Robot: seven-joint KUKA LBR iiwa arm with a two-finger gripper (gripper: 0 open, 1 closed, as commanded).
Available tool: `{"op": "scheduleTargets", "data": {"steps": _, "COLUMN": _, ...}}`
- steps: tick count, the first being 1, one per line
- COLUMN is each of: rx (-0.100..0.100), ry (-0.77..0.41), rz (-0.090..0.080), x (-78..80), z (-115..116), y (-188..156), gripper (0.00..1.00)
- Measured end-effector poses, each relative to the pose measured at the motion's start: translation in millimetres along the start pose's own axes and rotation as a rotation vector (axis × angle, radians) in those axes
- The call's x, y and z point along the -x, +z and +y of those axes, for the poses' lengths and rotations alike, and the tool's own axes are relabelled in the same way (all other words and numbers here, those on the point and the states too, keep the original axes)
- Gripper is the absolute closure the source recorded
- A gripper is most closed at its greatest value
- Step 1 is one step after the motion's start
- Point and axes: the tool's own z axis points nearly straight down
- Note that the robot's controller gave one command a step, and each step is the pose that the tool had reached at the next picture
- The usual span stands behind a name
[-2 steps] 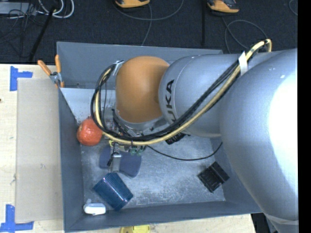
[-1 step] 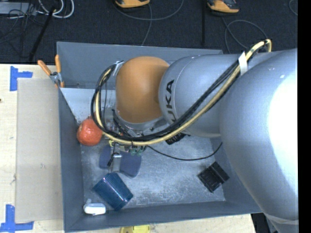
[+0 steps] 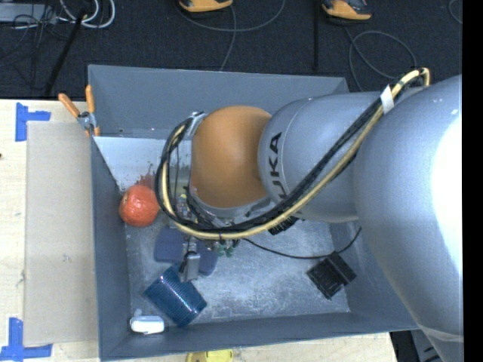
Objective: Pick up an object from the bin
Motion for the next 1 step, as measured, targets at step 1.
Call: {"op": "scheduleTargets", "data": {"steps": 1, "rx": -0.002, "ry": -0.120, "rz": 0.007, "x": -21.6, "z": -59.9, "y": 73.7, "gripper": 1.00}}
